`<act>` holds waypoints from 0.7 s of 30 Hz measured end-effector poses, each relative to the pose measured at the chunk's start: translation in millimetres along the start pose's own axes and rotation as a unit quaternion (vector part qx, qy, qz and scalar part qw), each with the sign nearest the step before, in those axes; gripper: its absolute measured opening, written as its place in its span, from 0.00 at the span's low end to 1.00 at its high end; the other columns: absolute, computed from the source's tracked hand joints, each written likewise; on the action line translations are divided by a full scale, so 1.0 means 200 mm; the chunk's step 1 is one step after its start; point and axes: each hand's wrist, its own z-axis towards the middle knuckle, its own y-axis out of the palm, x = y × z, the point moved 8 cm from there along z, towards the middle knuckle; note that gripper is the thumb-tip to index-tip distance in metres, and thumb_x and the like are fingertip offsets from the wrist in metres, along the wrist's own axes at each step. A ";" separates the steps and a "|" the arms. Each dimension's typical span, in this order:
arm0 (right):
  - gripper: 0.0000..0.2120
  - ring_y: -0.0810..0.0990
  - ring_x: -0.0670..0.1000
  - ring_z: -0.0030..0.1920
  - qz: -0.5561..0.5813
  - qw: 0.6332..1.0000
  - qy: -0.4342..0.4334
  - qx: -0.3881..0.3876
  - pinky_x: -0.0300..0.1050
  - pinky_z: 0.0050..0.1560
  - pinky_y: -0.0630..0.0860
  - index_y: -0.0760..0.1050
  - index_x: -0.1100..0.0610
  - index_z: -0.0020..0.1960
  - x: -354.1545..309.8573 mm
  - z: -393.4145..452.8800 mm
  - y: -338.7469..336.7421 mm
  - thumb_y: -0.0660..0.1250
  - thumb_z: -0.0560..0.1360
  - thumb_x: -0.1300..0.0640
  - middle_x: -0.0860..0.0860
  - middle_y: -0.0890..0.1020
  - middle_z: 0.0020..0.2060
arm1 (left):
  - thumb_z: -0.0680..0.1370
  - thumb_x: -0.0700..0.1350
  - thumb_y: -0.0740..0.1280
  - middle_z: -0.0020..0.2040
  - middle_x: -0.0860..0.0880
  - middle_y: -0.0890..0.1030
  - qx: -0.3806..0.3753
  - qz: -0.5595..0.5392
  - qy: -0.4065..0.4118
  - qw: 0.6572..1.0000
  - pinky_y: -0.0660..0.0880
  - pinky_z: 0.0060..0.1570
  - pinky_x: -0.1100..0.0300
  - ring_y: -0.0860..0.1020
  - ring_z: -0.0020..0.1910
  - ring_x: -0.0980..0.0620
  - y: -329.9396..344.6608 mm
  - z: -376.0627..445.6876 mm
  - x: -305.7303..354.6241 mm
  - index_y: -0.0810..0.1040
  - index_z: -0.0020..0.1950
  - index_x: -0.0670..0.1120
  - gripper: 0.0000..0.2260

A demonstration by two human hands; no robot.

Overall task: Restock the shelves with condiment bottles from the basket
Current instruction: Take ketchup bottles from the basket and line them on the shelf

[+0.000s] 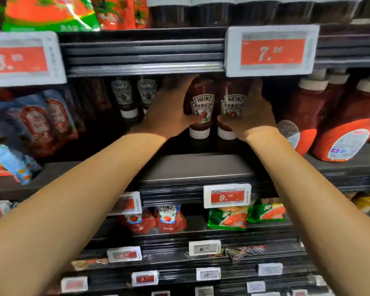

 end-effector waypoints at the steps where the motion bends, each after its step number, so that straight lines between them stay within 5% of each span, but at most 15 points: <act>1: 0.49 0.76 0.63 0.66 -0.004 1.000 0.000 -0.001 0.49 0.64 0.73 0.54 0.61 0.79 0.00 0.02 0.01 0.80 0.69 0.53 0.61 0.78 0.66 | 0.68 0.55 0.80 0.70 0.43 0.75 0.001 0.053 0.014 0.999 0.71 0.67 0.42 0.72 0.69 0.39 0.00 0.04 0.02 0.67 0.76 0.49 0.40; 5: 0.39 0.76 0.63 0.67 -0.044 0.999 -0.006 -0.021 0.52 0.66 0.74 0.61 0.63 0.74 -0.02 0.14 0.07 0.78 0.72 0.55 0.61 0.77 0.66 | 0.69 0.60 0.77 0.70 0.44 0.76 -0.027 0.150 0.024 0.988 0.71 0.67 0.43 0.73 0.69 0.39 0.05 0.20 0.01 0.68 0.74 0.51 0.37; 12: 0.38 0.72 0.60 0.71 -0.087 0.996 0.013 -0.035 0.50 0.68 0.70 0.61 0.59 0.76 0.00 0.32 0.18 0.77 0.74 0.52 0.59 0.73 0.70 | 0.77 0.47 0.72 0.67 0.40 0.76 -0.095 0.103 -0.054 0.989 0.72 0.65 0.46 0.74 0.66 0.38 0.22 0.40 -0.13 0.70 0.72 0.45 0.25; 17: 0.29 0.72 0.58 0.71 -0.089 0.995 0.008 -0.039 0.48 0.69 0.69 0.70 0.59 0.73 0.03 0.41 0.25 0.74 0.76 0.51 0.58 0.75 0.69 | 0.78 0.47 0.71 0.66 0.40 0.77 -0.059 0.064 -0.075 0.993 0.71 0.67 0.48 0.74 0.66 0.38 0.25 0.45 -0.17 0.73 0.70 0.42 0.22; 21: 0.25 0.75 0.58 0.68 -0.051 0.998 -0.004 -0.027 0.50 0.69 0.72 0.74 0.60 0.70 0.05 0.44 0.29 0.73 0.76 0.52 0.57 0.78 0.66 | 0.78 0.45 0.70 0.66 0.43 0.77 -0.016 0.025 -0.110 0.993 0.68 0.54 0.59 0.74 0.64 0.47 0.27 0.45 -0.22 0.73 0.70 0.47 0.21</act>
